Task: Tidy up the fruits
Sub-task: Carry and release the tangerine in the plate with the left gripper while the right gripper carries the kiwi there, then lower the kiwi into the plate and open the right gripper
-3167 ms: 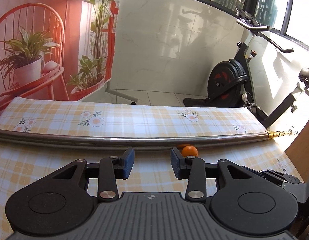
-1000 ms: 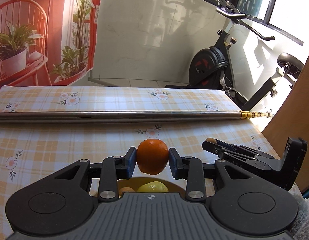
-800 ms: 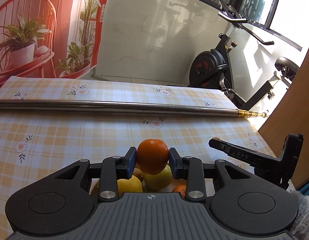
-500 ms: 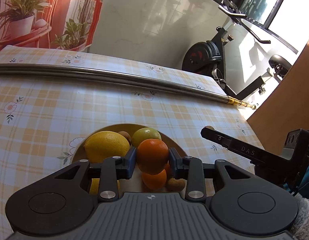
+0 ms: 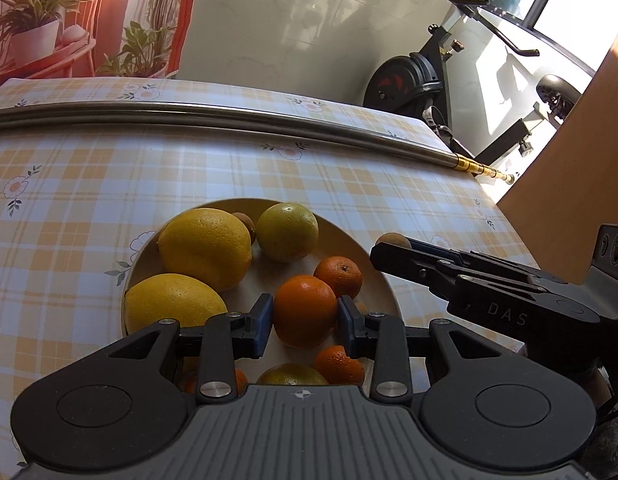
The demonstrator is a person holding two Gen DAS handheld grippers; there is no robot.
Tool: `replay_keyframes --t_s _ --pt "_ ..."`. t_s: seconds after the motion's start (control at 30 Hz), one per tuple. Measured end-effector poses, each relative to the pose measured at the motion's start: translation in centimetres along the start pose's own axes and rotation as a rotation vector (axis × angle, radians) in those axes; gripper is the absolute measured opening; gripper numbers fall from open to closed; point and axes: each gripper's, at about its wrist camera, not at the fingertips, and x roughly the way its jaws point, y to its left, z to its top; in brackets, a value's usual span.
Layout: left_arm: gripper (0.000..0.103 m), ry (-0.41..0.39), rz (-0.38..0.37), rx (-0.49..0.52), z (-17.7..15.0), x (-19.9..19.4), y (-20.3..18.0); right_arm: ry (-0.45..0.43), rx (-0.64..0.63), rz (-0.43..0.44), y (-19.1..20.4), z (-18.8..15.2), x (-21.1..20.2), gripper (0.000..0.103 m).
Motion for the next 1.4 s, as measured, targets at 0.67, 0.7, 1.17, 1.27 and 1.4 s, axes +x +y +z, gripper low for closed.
replay_keyframes --t_s 0.67,0.7,1.17,1.27,1.4 --pt "0.037 0.032 0.078 0.016 -0.4 0.7 0.0 0.024 0.010 0.004 -0.1 -0.9 -0.5 0.026" --pt "0.037 0.033 0.078 0.016 -0.5 0.7 0.0 0.026 0.011 0.005 -0.1 -0.9 -0.4 0.026" --pt "0.037 0.004 0.077 -0.010 -0.5 0.4 0.2 0.044 -0.005 0.021 0.5 -1.2 -0.3 0.026" --pt "0.037 0.005 0.079 -0.006 -0.5 0.4 0.2 0.047 -0.008 0.024 0.5 -1.3 -0.3 0.026" --pt "0.037 0.000 0.076 -0.011 -0.5 0.4 0.2 0.046 -0.006 0.021 0.5 -1.3 -0.3 0.026"
